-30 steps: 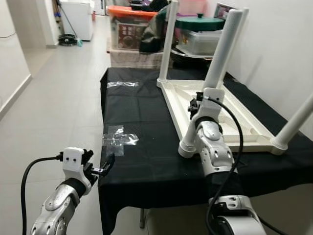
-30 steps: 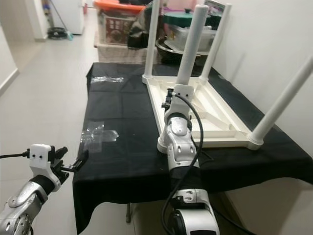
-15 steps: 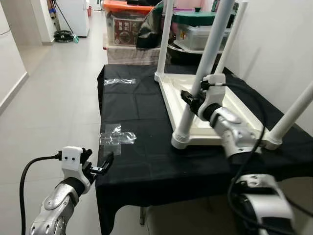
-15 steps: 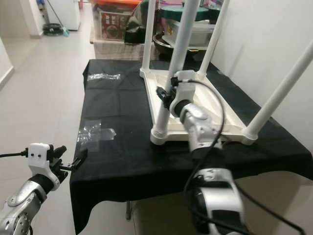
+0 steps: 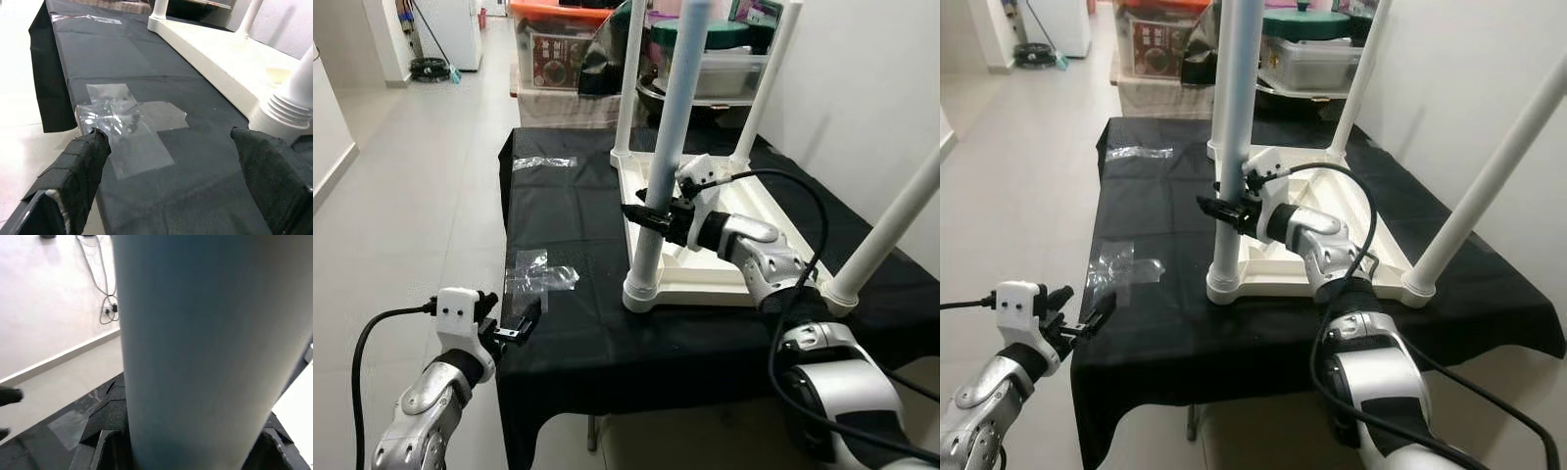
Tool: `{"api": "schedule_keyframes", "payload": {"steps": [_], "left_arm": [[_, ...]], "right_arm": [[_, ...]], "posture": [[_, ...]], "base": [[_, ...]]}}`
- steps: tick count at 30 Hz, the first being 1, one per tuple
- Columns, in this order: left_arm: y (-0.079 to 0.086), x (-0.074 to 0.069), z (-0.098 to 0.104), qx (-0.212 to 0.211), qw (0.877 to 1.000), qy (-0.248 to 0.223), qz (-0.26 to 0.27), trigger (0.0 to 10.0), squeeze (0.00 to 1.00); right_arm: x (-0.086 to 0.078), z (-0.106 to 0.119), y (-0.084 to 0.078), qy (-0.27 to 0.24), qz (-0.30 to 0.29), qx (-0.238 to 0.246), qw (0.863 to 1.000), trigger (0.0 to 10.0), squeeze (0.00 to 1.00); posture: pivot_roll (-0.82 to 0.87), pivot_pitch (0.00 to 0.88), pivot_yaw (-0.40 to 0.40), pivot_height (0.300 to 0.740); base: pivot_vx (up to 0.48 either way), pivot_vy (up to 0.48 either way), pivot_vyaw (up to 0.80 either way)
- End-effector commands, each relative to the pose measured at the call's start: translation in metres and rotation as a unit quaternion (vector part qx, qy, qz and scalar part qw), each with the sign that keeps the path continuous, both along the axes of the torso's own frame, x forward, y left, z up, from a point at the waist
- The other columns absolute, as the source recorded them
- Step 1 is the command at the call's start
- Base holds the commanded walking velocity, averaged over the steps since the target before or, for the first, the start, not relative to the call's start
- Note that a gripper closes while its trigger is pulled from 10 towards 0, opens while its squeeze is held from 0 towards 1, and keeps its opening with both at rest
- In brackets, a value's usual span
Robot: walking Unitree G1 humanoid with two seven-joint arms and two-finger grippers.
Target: Building children table
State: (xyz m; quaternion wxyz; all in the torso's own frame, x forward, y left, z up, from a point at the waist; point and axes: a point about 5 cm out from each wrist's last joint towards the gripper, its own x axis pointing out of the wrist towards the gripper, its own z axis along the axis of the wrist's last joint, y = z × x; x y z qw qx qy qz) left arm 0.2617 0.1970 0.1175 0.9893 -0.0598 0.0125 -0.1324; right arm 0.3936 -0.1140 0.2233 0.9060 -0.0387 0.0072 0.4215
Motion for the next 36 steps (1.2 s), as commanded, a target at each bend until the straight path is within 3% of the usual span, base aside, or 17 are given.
{"api": "schedule_keyframes", "payload": {"steps": [1, 5, 7, 9, 10, 11, 12, 13, 19, 26, 27, 28, 29, 30, 34, 35, 36], "left_arm": [[0.000, -0.001, -0.001, 0.008, 1.000, 0.006, -0.002, 10.0, 0.00], [-0.001, 0.000, -0.002, 0.008, 1.000, 0.007, -0.003, 10.0, 0.00], [-0.001, 0.001, -0.001, 0.008, 1.000, 0.006, -0.002, 10.0, 0.00], [-0.001, 0.002, -0.001, 0.006, 1.000, 0.005, 0.000, 10.0, 0.00], [-0.001, 0.002, -0.001, 0.006, 1.000, 0.005, 0.001, 10.0, 0.00], [-0.001, 0.002, -0.001, 0.006, 1.000, 0.005, 0.001, 10.0, 0.00], [-0.002, 0.002, -0.002, 0.005, 1.000, 0.006, 0.001, 10.0, 0.00], [-0.003, 0.002, -0.002, 0.004, 1.000, 0.007, 0.002, 10.0, 0.00], [-0.004, 0.003, -0.003, 0.002, 1.000, 0.007, 0.003, 10.0, 0.00], [-0.004, 0.005, -0.002, 0.001, 1.000, 0.004, 0.009, 10.0, 0.00], [-0.004, 0.004, -0.003, 0.000, 1.000, 0.005, 0.009, 10.0, 0.00], [-0.004, 0.004, -0.003, 0.000, 1.000, 0.005, 0.009, 10.0, 0.00], [-0.005, 0.004, -0.003, 0.000, 1.000, 0.005, 0.009, 10.0, 0.00], [-0.005, 0.003, -0.004, 0.000, 1.000, 0.006, 0.008, 10.0, 0.00], [-0.005, 0.004, -0.004, 0.000, 1.000, 0.006, 0.008, 10.0, 0.00], [-0.005, 0.004, -0.004, 0.000, 1.000, 0.006, 0.008, 10.0, 0.00], [-0.005, 0.004, -0.004, 0.000, 1.000, 0.006, 0.008, 10.0, 0.00]], "right_arm": [[-0.002, -0.021, 0.006, 0.036, -0.005, -0.025, 0.999, 10.0, 0.00], [0.003, -0.030, -0.002, 0.056, -0.090, -0.030, 0.994, 10.0, 0.00], [0.009, -0.035, -0.011, 0.073, -0.180, -0.034, 0.980, 10.0, 0.00], [0.013, -0.048, -0.044, 0.105, -0.422, -0.022, 0.900, 10.0, 0.00], [0.010, -0.054, -0.054, 0.117, -0.492, -0.006, 0.863, 10.0, 0.00], [0.010, -0.054, -0.054, 0.117, -0.492, -0.006, 0.863, 10.0, 0.00], [0.005, -0.060, -0.057, 0.125, -0.543, 0.013, 0.830, 10.0, 0.00], [0.000, -0.064, -0.054, 0.129, -0.563, 0.031, 0.816, 10.0, 0.00], [-0.013, -0.067, -0.036, 0.135, -0.593, 0.055, 0.792, 10.0, 0.00], [-0.013, -0.063, -0.016, 0.149, -0.562, 0.072, 0.810, 9.7, 0.00], [-0.013, -0.062, -0.015, 0.151, -0.571, 0.071, 0.804, 3.6, 0.00], [-0.013, -0.062, -0.015, 0.151, -0.571, 0.071, 0.804, 3.6, 0.00], [-0.013, -0.062, -0.017, 0.152, -0.583, 0.069, 0.795, 4.8, 0.00], [-0.013, -0.061, -0.019, 0.155, -0.591, 0.068, 0.789, 10.0, 0.00], [-0.016, -0.059, -0.020, 0.161, -0.603, 0.078, 0.777, 10.0, 0.00], [-0.018, -0.058, -0.021, 0.162, -0.604, 0.089, 0.775, 10.0, 0.07], [-0.020, -0.056, -0.021, 0.161, -0.605, 0.097, 0.774, 10.0, 1.00]], "posture": [[0.08, 0.000, -0.099, 0.740], [0.08, 0.000, -0.100, 0.740], [0.08, 0.000, -0.100, 0.740], [0.07, 0.000, -0.099, 0.740], [0.07, 0.000, -0.100, 0.740], [0.07, 0.000, -0.100, 0.740], [0.07, 0.000, -0.100, 0.740], [0.07, 0.000, -0.100, 0.740], [0.07, 0.000, -0.101, 0.740], [0.07, 0.000, -0.113, 0.740], [0.06, 0.000, -0.113, 0.740], [0.06, 0.000, -0.113, 0.740], [0.06, 0.000, -0.113, 0.740], [0.06, 0.000, -0.113, 0.740], [0.06, 0.000, -0.113, 0.740], [0.06, 0.000, -0.110, 0.740], [0.06, 0.000, -0.110, 0.740]], "base": [[0.000, 0.000, 0.00], [0.000, 0.000, 0.00], [0.000, 0.000, 0.00], [0.000, 0.000, 0.00], [0.000, 0.000, 0.00], [0.000, 0.000, 0.00], [0.000, 0.000, 0.00], [0.000, 0.000, 0.00], [0.000, 0.000, 0.00], [0.000, 0.000, 0.00], [0.000, 0.000, 0.00], [0.000, 0.000, 0.00], [0.000, 0.000, 0.00], [0.000, 0.000, 0.00], [0.000, 0.000, 0.00], [0.000, 0.000, 0.00], [0.000, 0.000, 0.00]]}}
